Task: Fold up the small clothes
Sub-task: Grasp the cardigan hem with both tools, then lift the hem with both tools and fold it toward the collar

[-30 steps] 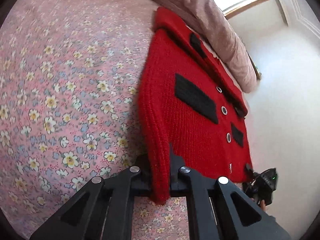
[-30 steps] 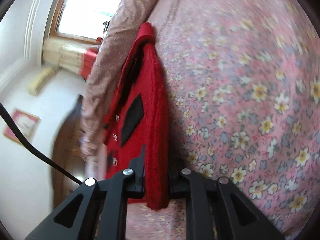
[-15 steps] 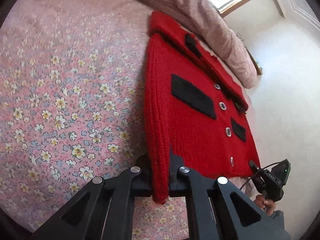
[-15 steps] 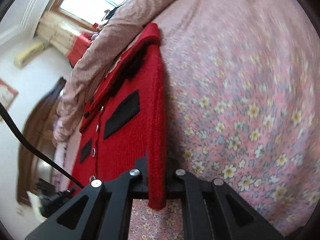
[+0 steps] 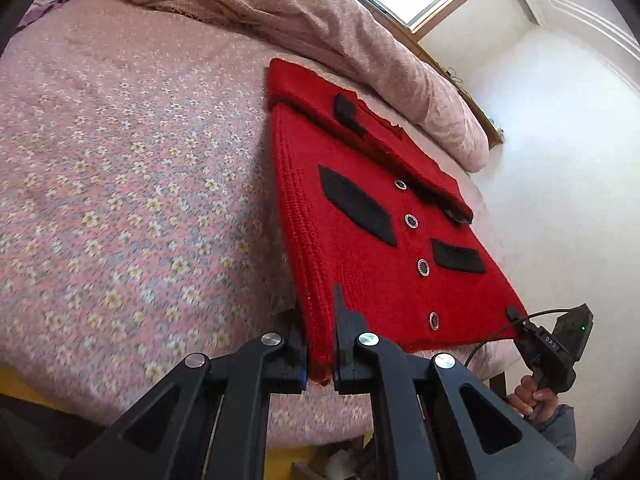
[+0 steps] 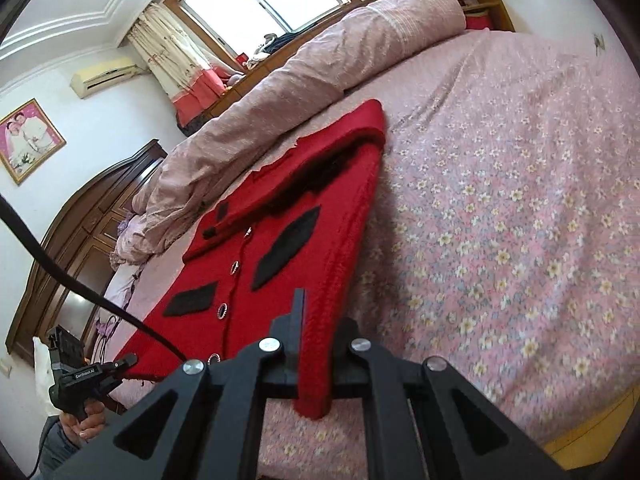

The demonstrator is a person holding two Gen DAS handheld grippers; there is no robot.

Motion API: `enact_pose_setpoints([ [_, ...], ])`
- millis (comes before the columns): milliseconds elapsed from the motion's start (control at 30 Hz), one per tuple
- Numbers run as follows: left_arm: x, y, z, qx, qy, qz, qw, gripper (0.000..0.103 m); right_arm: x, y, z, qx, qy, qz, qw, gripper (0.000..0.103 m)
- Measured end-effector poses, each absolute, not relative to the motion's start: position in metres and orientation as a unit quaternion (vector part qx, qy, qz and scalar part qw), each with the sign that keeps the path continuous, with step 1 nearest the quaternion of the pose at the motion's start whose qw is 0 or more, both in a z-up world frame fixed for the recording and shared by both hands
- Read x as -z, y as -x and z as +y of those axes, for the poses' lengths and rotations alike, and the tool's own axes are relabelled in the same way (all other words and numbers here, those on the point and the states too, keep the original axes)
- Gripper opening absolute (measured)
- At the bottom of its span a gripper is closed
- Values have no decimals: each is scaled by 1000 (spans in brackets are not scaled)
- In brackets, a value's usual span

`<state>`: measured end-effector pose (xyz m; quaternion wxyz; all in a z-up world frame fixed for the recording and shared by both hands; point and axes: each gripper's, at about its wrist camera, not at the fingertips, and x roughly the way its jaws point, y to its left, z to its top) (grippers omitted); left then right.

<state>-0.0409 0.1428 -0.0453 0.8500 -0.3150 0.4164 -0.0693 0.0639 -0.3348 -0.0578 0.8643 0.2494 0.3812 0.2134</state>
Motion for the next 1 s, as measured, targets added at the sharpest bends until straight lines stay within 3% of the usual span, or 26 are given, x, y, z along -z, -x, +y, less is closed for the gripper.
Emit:
enact_pose_setpoints([
  [400,34,102,128,68,303,402,861,2,54,22,-347,-214,-256,380,863,6],
  [1000,56,121,130,51,322,422,846,2,77,48,-368,-205,-283,392,851,7],
])
